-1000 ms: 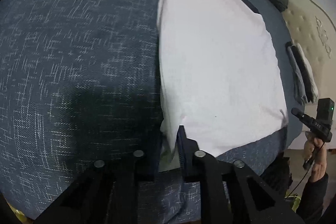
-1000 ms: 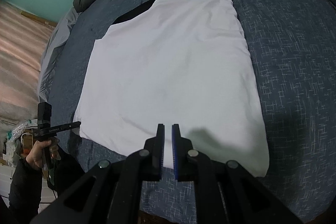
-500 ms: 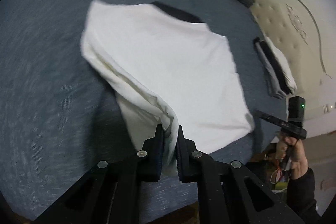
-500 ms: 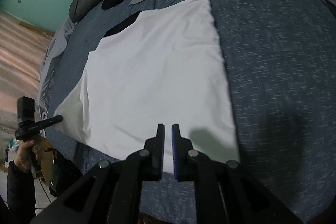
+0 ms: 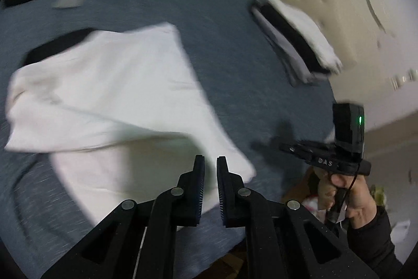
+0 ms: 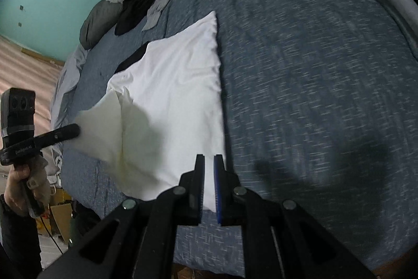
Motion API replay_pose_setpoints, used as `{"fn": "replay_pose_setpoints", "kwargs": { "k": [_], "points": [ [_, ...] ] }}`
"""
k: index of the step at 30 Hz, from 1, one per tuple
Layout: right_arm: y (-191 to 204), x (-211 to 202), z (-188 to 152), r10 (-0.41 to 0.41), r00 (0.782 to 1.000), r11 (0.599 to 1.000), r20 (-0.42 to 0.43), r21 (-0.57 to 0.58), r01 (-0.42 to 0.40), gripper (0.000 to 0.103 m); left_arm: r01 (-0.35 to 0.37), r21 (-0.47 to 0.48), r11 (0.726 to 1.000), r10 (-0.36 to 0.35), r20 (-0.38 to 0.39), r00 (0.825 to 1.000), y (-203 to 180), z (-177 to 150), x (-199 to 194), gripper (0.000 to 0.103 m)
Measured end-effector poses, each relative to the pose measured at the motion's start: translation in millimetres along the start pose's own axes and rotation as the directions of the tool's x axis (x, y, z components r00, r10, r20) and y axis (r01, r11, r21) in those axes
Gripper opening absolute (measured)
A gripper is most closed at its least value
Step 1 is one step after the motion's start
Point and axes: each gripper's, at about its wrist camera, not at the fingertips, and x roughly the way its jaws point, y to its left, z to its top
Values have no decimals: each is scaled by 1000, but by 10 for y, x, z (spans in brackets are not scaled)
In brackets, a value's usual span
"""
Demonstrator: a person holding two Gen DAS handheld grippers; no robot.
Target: Fold clothes
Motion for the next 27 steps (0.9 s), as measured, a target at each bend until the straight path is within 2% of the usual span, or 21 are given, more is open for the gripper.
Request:
{"fn": "replay_pose_setpoints", "kwargs": {
  "k": [4, 7, 12, 16, 17, 18, 19, 20, 27],
  "points": [
    [-90, -32, 12, -2, 1000, 1000, 4, 15, 2, 6, 7, 39, 999, -4, -74, 997, -219, -6, 496, 8],
    [-90, -14, 14, 6, 1000, 1000, -1, 18, -6, 6, 15, 34, 999, -13, -70, 997, -174, -48, 542, 8],
    [23, 125, 69, 24, 1000, 1000, -15, 1, -24, 6, -49, -54, 997, 49, 1, 999, 370, -181, 132, 8],
    [269, 414, 189, 44, 998, 998, -47, -37, -45, 7, -96, -142, 985, 102, 36, 994, 901, -326, -154, 8],
    [318, 483, 213, 43, 998, 998, -54, -46, -46, 13, -104, -162, 981, 111, 36, 993, 1027, -378, -201, 8],
    [365, 552, 237, 43, 997, 997, -62, -55, -46, 28, -111, -181, 977, 120, 36, 992, 1150, -431, -244, 8],
    [428, 632, 267, 33, 997, 997, -66, -66, -37, 35, -116, -192, 975, 125, 37, 991, 1233, -475, -274, 8],
    [483, 712, 292, 25, 997, 996, -74, -78, -30, 38, -120, -201, 972, 130, 38, 991, 1309, -517, -303, 8],
    [724, 1140, 377, -48, 991, 988, -122, -151, 29, 38, -113, -243, 963, 125, 32, 992, 1608, -781, -371, 8]
  ]
}}
